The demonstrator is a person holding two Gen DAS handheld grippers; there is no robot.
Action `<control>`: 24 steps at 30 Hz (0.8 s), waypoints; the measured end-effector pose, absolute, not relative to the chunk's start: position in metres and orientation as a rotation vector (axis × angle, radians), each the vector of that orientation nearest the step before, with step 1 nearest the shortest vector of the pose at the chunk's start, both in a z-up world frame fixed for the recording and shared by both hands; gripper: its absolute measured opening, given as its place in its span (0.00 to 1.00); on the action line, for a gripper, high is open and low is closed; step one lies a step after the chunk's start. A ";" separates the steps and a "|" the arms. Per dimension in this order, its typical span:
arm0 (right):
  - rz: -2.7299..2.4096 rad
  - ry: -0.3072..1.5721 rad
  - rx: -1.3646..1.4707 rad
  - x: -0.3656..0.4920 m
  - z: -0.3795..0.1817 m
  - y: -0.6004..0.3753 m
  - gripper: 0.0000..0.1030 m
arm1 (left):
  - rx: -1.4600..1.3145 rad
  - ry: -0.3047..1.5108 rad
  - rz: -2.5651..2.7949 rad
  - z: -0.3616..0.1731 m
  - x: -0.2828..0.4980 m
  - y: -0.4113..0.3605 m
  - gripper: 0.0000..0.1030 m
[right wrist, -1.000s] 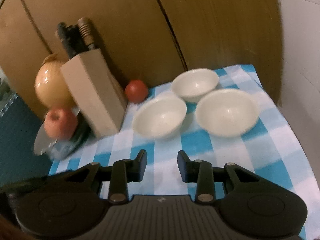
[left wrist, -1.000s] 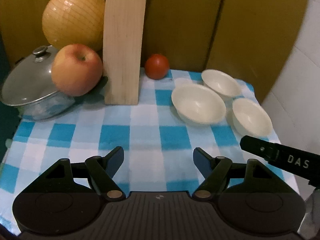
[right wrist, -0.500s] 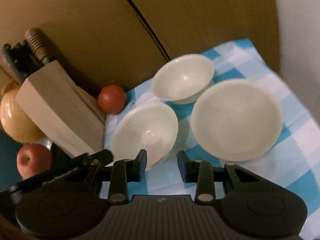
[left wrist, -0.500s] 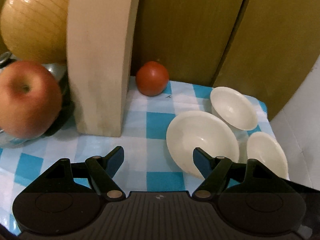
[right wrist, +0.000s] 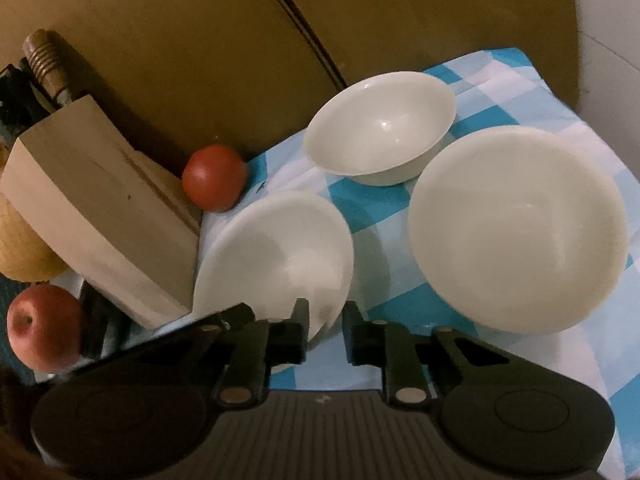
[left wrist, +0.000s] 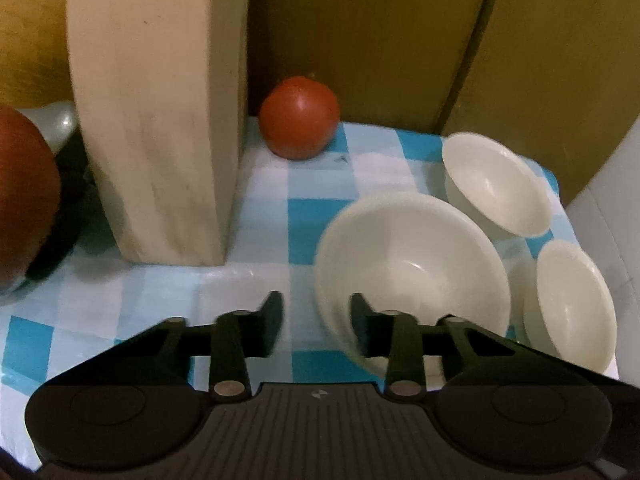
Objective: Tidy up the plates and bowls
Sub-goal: 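Close the right gripper on a cream-white bowl rim and lift it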
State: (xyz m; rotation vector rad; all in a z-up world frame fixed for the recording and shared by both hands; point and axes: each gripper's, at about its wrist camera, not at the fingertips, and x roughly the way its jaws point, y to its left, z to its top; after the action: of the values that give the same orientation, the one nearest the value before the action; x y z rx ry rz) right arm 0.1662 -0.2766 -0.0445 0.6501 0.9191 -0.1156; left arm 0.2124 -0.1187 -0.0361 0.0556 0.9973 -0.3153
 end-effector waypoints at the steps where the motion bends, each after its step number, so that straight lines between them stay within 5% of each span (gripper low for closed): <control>1: -0.114 0.921 0.645 0.165 -0.043 -0.276 0.13 | 0.059 1.007 -0.323 -0.037 0.212 -0.120 0.32; 24: 0.004 0.989 0.551 0.098 -0.006 -0.264 0.13 | 0.131 1.041 -0.351 -0.016 0.128 -0.102 0.31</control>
State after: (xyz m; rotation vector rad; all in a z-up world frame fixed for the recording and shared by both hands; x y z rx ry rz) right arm 0.0985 -0.2641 -0.0058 0.5508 0.9888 0.0037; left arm 0.1280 -0.1019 -0.0160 0.1310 1.0410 -0.3510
